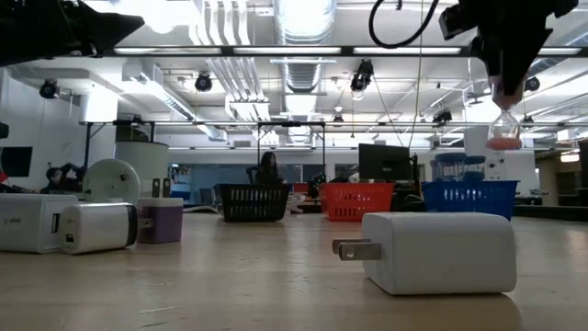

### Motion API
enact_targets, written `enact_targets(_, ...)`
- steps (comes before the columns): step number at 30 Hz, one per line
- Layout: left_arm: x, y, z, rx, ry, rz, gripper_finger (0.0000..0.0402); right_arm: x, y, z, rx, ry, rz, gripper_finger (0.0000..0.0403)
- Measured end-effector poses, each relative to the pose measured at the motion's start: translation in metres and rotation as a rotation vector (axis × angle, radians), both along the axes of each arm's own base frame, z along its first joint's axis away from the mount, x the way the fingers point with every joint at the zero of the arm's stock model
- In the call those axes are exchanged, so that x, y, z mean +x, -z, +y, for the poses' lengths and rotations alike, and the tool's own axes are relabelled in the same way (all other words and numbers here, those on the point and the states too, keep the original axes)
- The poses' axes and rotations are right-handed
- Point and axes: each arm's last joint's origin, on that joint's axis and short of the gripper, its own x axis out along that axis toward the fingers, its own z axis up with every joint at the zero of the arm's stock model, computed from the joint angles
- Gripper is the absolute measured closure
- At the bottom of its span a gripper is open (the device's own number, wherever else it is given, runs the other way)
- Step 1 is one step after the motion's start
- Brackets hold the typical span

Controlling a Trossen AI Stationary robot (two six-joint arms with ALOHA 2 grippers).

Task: Pick & Place Office items
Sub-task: Put the pink hourglass into the blue bin

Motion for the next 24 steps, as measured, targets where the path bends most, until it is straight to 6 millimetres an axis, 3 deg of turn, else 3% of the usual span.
enact_targets(11, 0.0, 0.0, 0.0, -0.024, 0.011, -0.006, 0.0388, -0.004, 0.02, 0.0, 0.025, -0.072, -0.055, 0.0211)
enact_targets(24, 0.0, 0.0, 0.0, -0.026, 0.011, -0.007, 0.0388, -0.001, 0.034, -0.002, 0.039, 0.151, -0.11, 0.0211)
